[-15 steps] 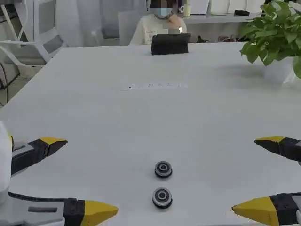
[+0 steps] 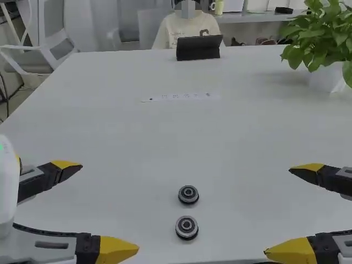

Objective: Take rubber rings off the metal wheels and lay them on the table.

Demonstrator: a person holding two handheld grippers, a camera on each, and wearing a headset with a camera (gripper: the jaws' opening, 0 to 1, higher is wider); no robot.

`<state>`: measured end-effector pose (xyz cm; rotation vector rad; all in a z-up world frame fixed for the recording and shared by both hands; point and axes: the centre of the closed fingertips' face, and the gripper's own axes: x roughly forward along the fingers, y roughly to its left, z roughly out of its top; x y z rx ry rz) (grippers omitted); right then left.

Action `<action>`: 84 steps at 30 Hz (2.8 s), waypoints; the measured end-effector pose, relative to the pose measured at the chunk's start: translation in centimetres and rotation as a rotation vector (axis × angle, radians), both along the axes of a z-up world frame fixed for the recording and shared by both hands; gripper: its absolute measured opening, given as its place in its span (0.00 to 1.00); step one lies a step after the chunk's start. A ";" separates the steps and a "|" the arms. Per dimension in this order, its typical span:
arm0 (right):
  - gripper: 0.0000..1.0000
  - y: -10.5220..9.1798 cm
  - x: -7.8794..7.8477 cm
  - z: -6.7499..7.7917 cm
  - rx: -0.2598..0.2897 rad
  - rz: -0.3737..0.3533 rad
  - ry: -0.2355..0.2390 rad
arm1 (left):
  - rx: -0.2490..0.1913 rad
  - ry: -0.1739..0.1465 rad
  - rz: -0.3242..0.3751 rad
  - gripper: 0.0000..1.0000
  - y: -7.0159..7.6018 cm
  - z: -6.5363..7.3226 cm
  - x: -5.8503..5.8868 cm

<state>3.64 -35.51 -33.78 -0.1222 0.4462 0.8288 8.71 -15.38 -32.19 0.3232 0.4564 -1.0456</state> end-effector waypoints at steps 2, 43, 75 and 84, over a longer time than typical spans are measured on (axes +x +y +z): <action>0.99 0.1 0.1 0.0 -0.001 0.004 -0.002 | 0.000 0.001 0.004 0.99 0.2 -0.1 0.0; 0.99 1.2 2.2 -2.8 0.014 0.023 0.027 | 0.007 0.035 -0.033 0.99 -0.6 -2.7 1.5; 0.90 4.7 4.8 -6.1 0.029 0.110 0.032 | 0.026 0.035 -0.161 0.97 -4.6 -5.2 2.5; 0.85 4.5 5.2 -7.0 0.002 0.111 0.026 | 0.053 0.041 -0.220 0.93 -5.6 -6.0 2.6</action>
